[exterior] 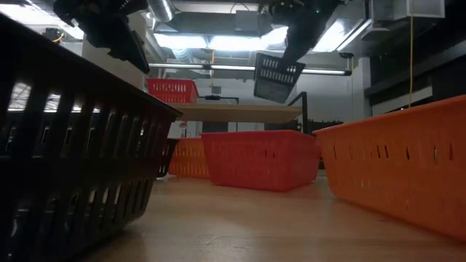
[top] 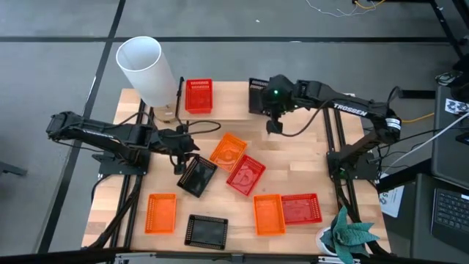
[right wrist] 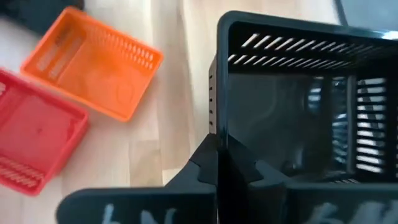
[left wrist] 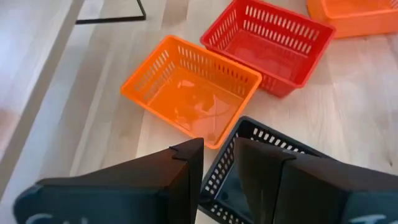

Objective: Stack baskets on shelf by color
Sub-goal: Put the top right black bin on the shelf

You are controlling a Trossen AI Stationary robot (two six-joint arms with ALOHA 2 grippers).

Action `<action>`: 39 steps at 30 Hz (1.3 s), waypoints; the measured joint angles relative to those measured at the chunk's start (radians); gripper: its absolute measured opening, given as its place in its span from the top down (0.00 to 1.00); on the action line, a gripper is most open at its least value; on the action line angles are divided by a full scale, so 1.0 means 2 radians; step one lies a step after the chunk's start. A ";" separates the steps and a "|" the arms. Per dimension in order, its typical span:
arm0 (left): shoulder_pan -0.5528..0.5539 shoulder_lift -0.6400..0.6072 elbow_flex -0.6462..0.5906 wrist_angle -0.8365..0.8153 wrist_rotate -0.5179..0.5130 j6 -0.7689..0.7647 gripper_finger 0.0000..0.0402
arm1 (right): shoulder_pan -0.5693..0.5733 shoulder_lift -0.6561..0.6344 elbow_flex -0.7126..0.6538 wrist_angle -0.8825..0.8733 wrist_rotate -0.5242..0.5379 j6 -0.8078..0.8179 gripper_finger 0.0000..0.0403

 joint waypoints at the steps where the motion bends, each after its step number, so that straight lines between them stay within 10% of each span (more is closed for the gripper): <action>1: 0.000 -0.001 0.000 0.001 0.000 0.000 0.79 | 0.000 0.001 -0.004 0.002 -0.001 -0.007 1.00; 39: 0.000 0.000 0.000 0.015 0.000 -0.002 0.79 | -0.001 0.054 -0.013 0.048 0.031 -0.018 0.81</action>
